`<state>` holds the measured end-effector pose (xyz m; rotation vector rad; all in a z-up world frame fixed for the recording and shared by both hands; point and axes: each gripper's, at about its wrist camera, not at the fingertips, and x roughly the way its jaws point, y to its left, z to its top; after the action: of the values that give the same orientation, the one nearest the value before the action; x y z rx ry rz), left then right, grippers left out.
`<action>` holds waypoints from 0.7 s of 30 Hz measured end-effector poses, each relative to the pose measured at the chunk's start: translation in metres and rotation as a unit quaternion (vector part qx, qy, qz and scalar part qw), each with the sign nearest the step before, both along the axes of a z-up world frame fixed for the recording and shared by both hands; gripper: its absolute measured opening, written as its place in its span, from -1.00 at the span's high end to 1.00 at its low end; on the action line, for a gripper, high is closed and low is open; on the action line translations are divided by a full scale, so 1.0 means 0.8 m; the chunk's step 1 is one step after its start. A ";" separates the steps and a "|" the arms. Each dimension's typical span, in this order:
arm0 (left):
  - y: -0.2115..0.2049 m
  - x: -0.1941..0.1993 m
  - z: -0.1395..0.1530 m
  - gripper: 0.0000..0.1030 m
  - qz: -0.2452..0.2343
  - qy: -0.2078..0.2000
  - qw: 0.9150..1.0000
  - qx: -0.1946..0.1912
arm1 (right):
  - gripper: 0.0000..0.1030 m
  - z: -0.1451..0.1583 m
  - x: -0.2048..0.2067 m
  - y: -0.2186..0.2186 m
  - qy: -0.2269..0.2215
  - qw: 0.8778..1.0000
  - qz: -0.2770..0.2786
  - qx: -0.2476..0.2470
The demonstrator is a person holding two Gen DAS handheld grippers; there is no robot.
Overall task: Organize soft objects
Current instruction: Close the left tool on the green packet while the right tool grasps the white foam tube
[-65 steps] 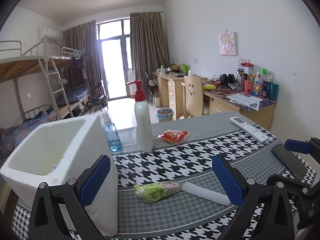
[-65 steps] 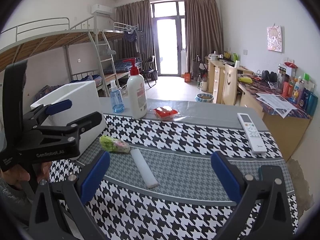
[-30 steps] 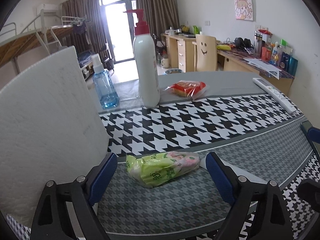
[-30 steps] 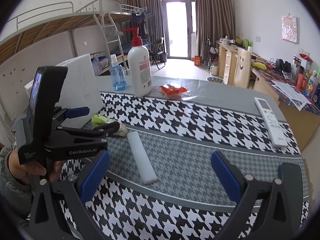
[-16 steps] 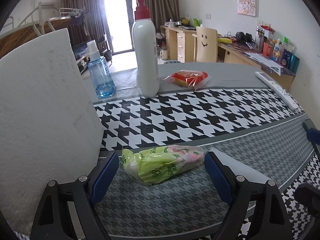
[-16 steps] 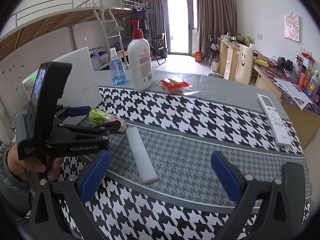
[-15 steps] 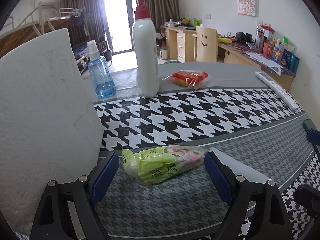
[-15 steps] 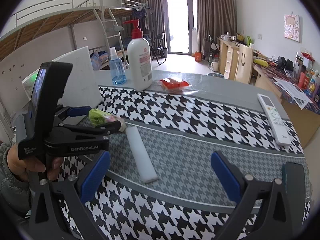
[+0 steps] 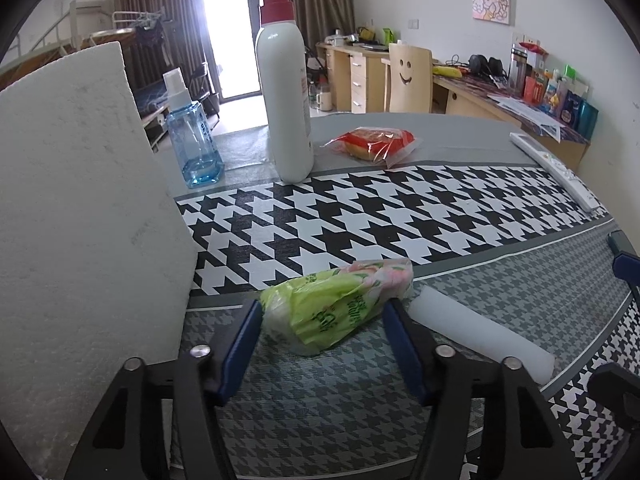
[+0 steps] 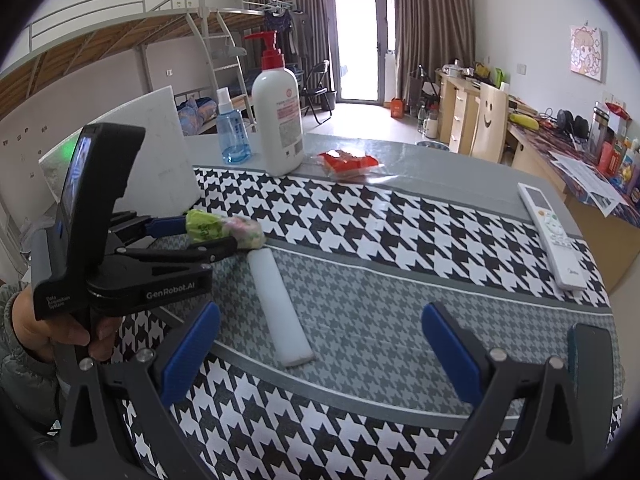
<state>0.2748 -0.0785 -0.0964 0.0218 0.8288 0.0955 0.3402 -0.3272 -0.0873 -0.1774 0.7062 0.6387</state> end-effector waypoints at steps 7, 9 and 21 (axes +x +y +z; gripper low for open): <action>0.002 -0.003 0.002 0.18 -0.007 -0.005 1.000 -0.011 | -0.98 0.000 -0.001 0.006 0.000 1.000 0.003 -0.005; 0.002 -0.005 0.004 0.23 -0.008 -0.010 1.000 -0.010 | -0.98 -0.002 0.000 0.008 0.001 1.000 0.004 -0.007; 0.006 -0.031 0.023 0.25 -0.014 -0.056 0.998 -0.025 | -0.86 -0.013 0.003 0.024 0.011 0.999 0.021 -0.032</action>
<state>0.2504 -0.0738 -0.0779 -0.0196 0.7178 0.0496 0.3428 -0.3080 -0.0979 -0.2462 0.7462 0.6594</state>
